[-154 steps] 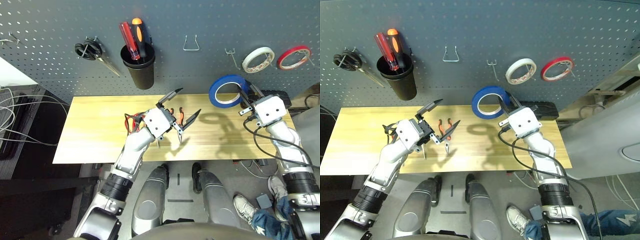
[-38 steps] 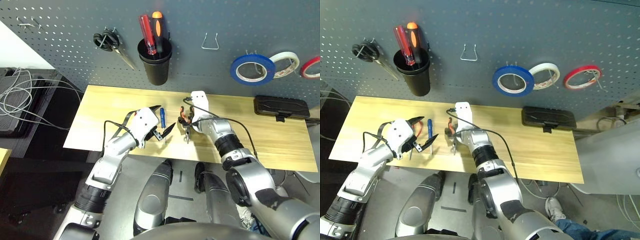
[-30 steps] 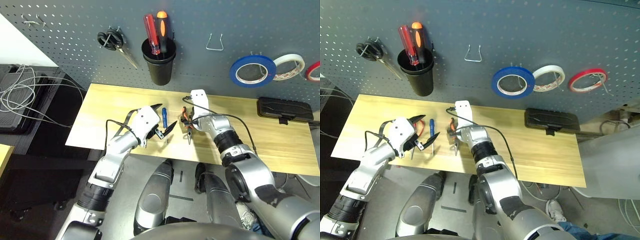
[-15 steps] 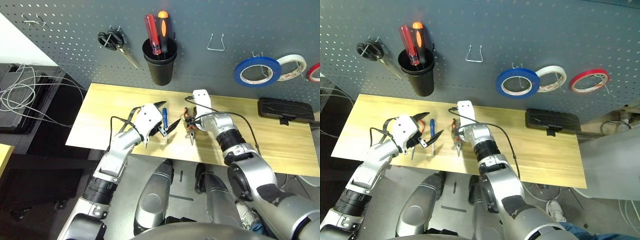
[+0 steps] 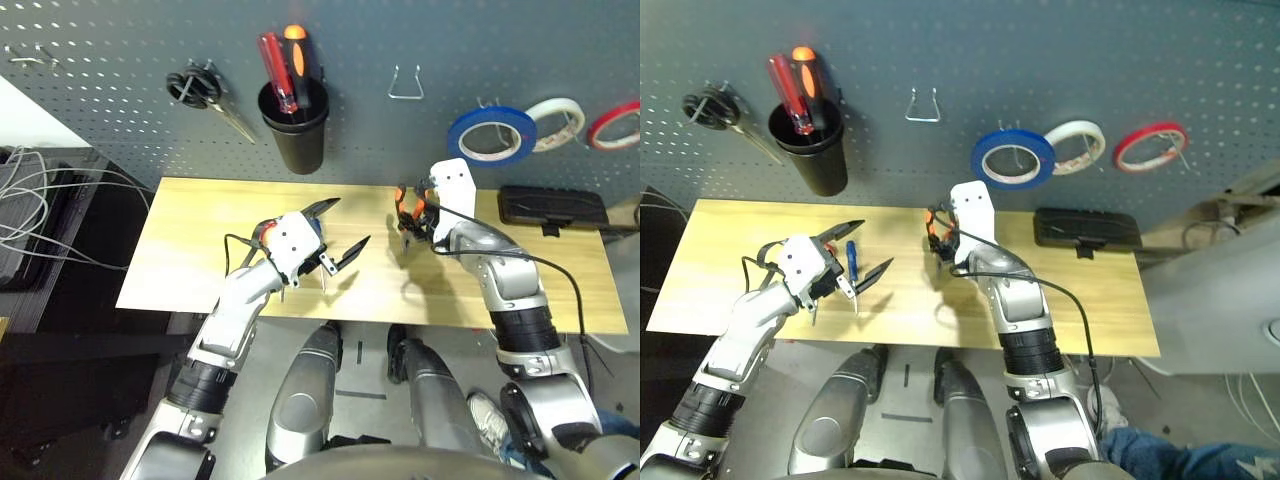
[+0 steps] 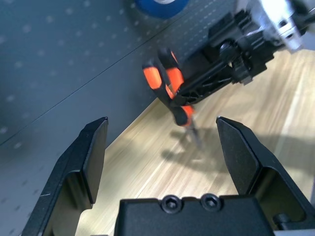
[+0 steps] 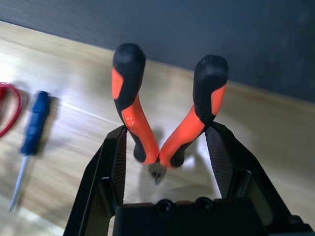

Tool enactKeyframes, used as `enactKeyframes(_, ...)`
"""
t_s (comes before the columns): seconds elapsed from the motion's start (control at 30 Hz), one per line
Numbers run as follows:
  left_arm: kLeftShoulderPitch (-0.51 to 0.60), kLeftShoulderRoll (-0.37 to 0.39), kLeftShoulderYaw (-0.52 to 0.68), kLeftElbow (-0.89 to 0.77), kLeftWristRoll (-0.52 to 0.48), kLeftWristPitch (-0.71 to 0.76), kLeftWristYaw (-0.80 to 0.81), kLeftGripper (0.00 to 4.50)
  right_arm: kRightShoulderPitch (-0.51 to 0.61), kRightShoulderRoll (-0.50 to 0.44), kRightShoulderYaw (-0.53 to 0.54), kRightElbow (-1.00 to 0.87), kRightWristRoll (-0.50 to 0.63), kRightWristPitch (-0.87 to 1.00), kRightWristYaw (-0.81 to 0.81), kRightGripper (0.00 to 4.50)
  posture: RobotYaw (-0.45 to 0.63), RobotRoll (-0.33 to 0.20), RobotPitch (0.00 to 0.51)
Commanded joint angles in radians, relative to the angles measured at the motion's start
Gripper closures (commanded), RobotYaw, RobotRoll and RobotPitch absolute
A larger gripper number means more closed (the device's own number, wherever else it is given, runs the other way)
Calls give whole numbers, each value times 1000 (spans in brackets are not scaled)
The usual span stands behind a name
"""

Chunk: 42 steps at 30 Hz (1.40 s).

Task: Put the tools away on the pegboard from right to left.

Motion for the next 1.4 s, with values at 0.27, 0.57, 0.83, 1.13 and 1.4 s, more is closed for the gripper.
enactKeyframes(0.27, -51, -26, -6, 21, -24, 5, -23, 0, -37, 12, 27, -86, 1, -286, 39, 1981, 161, 0, 282)
enactKeyframes(0.57, -134, -56, 33, 13, -79, 58, -10, 0, -140, 38, -24, -67, 16, -399, 12, 1995, 164, 0, 272)
enactKeyframes(0.83, -162, -60, 35, 9, -87, 69, -13, 0, -182, 49, -54, -154, 60, -361, 7, 1995, 154, 0, 262)
enactKeyframes(1.13, -187, -65, 39, 25, -96, 67, -16, 0, -253, 87, -101, -248, 140, -287, -43, 1996, 143, 0, 251)
enactKeyframes(1.4, -226, -121, 77, 21, -142, 72, 30, 0, -353, 115, -138, -175, 128, -362, -103, 1998, 146, 0, 253)
